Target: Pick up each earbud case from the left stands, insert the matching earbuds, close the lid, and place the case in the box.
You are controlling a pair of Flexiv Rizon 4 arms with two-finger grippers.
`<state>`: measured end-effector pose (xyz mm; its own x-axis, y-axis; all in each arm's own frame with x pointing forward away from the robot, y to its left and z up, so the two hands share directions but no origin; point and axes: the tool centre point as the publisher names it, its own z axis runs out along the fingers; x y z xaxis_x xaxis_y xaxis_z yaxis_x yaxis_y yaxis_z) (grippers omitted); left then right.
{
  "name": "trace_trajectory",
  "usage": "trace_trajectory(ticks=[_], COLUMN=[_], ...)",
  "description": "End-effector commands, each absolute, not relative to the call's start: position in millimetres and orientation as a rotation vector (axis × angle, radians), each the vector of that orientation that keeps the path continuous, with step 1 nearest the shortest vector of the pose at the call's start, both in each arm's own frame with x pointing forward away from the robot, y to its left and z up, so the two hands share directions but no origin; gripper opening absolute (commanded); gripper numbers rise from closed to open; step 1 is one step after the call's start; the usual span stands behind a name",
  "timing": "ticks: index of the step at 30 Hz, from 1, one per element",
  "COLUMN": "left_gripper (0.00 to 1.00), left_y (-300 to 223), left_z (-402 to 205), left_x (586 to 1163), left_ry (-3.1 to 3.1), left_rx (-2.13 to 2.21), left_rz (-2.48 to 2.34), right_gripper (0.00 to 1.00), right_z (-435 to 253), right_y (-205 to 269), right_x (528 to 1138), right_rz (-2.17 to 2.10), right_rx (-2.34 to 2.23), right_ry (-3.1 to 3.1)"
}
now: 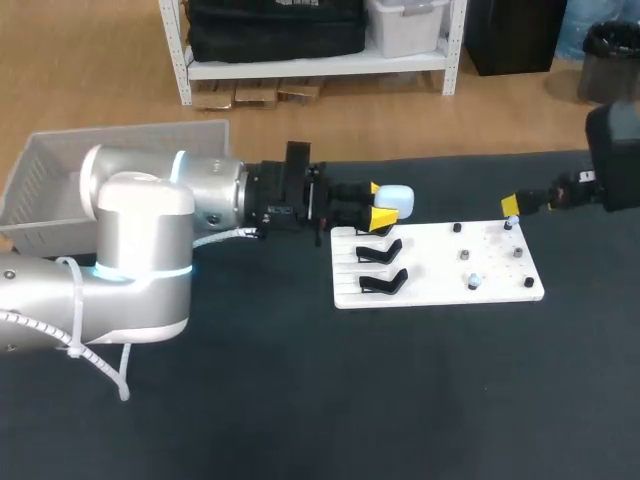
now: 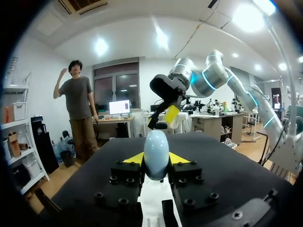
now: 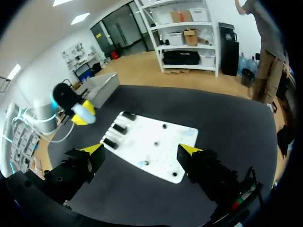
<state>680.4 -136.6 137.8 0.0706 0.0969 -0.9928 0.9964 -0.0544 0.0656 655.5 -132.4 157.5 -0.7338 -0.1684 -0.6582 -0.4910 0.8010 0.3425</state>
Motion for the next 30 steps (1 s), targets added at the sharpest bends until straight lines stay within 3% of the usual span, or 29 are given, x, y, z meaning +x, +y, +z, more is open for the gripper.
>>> trace_trajectory(ticks=[1, 23, 30], left_gripper=[0.0, 0.0, 0.0], left_y=[-141.0, -142.2, -142.2], left_z=[130.0, 124.4, 124.4], left_x=[685.0, 681.3, 681.3], left_ry=[1.201, 1.201, 1.201], left_rx=[1.342, 1.31, 1.31], left_rz=[-1.178, -1.198, -1.198], right_gripper=[1.0, 1.0, 1.0], right_z=[164.4, 157.9, 142.9], right_y=[-127.4, -57.3, -45.6], right_x=[640.8, 628.2, 646.4], right_rz=[0.745, 0.804, 0.583], right_rx=[-0.515, -0.544, -0.631], right_ry=[2.35, 2.397, 2.39])
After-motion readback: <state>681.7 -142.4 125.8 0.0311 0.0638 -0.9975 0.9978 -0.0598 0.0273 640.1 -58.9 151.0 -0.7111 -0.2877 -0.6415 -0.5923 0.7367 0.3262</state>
